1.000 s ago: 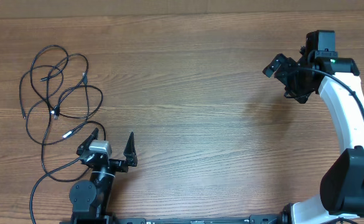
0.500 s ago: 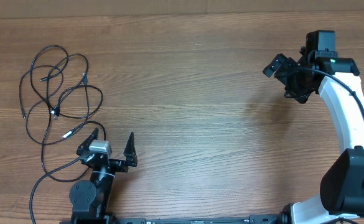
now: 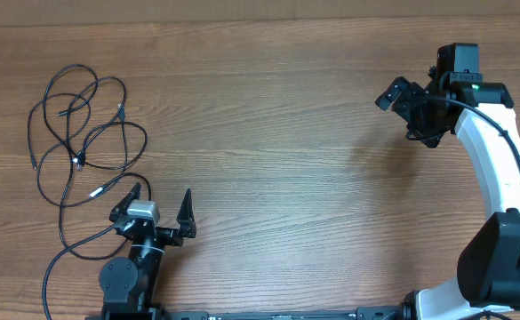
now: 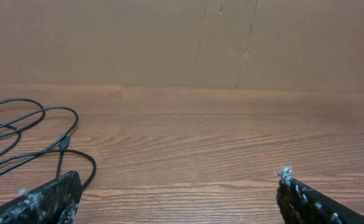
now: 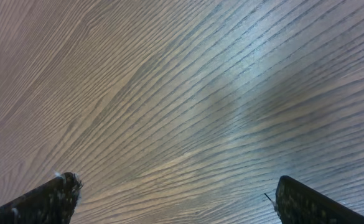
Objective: Untangle cables
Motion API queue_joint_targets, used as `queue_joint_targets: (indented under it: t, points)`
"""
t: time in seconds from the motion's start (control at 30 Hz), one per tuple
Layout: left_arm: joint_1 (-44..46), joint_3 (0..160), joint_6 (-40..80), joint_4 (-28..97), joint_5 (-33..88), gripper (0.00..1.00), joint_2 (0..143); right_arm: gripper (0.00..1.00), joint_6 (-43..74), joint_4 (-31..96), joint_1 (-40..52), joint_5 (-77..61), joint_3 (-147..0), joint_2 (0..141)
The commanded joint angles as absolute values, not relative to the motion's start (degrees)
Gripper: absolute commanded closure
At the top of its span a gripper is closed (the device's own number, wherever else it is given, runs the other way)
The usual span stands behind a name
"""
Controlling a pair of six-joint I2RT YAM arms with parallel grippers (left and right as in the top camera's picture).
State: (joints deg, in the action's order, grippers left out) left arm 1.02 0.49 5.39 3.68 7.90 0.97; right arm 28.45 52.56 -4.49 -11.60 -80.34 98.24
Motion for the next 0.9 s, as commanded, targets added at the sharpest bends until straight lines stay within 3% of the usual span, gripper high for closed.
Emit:
queue_joint_targets:
  t: [0.0,0.57,0.87]
  points:
    - [0.7,0.3,3.6,3.9,7.1,0.00,0.3,0.00,28.3,52.4,-4.6,-11.2,-80.7,93.4]
    - [0.7,0.3,3.6,3.9,7.1,0.00,0.3,0.00,28.3,52.4,-4.6,-11.2,-80.6,55.4]
    - [0.7,0.3,3.6,3.9,7.1,0.01,0.3,0.00,28.3,53.1,-4.6,-11.2,-80.6,48.3]
